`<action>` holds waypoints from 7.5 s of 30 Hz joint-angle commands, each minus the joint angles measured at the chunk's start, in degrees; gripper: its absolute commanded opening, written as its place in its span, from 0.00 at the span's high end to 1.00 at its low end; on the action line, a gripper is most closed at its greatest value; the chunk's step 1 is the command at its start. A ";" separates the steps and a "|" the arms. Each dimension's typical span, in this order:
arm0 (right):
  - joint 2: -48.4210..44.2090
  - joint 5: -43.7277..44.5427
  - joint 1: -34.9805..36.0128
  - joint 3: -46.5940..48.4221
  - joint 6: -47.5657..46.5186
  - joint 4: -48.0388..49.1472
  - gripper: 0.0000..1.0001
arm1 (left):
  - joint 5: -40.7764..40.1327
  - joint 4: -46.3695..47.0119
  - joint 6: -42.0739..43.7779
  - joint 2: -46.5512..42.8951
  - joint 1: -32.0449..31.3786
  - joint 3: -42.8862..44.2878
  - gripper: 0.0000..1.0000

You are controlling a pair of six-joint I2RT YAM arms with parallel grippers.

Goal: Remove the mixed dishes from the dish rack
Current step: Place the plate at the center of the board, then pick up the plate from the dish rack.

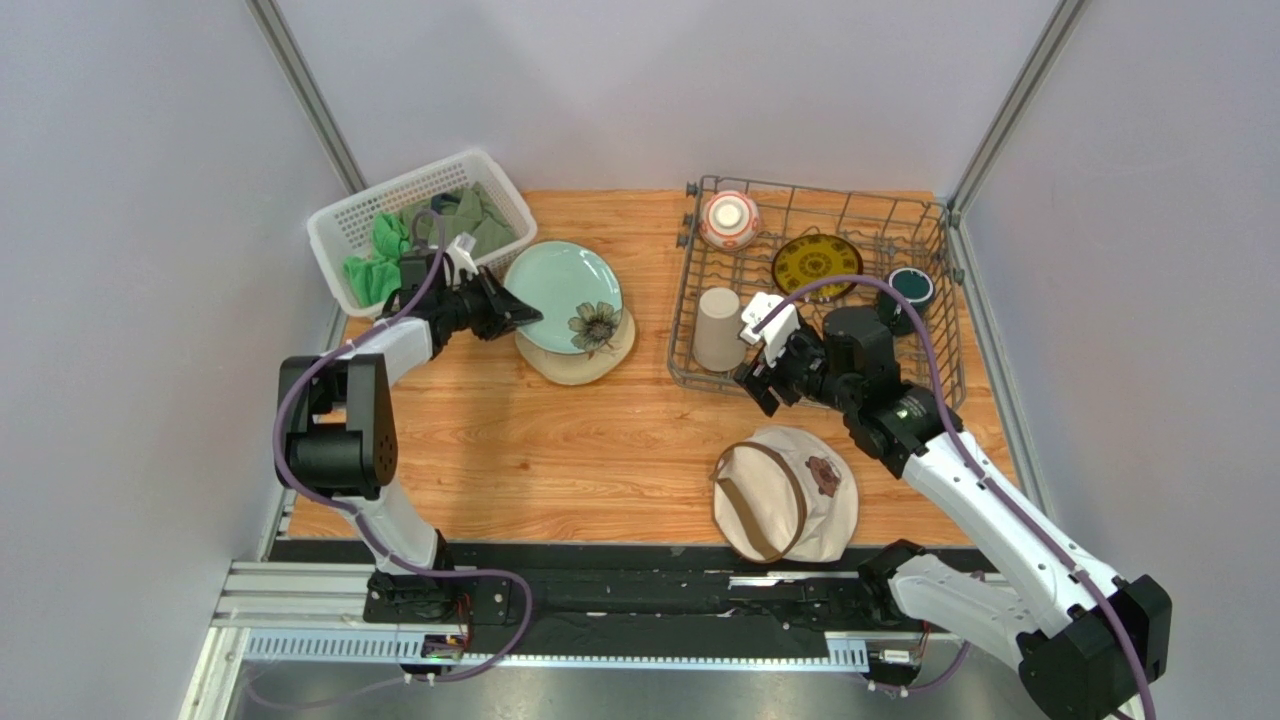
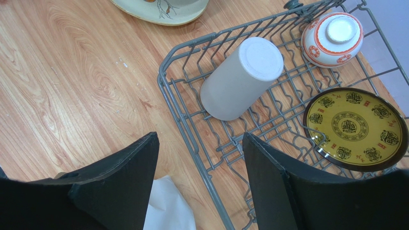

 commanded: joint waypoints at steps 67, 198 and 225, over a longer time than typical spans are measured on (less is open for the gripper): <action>1.58 -1.34 -0.27 -0.18 -3.82 0.21 0.30 | -6.73 -20.26 12.36 4.52 1.16 11.73 0.47; 62.32 7.28 -28.22 66.62 -35.99 -26.59 0.92 | -12.35 -35.02 46.29 -11.65 -4.37 17.27 0.03; 42.64 0.43 -25.50 64.43 -35.65 -33.55 1.00 | -3.13 -31.60 47.78 -17.36 -5.95 19.03 0.05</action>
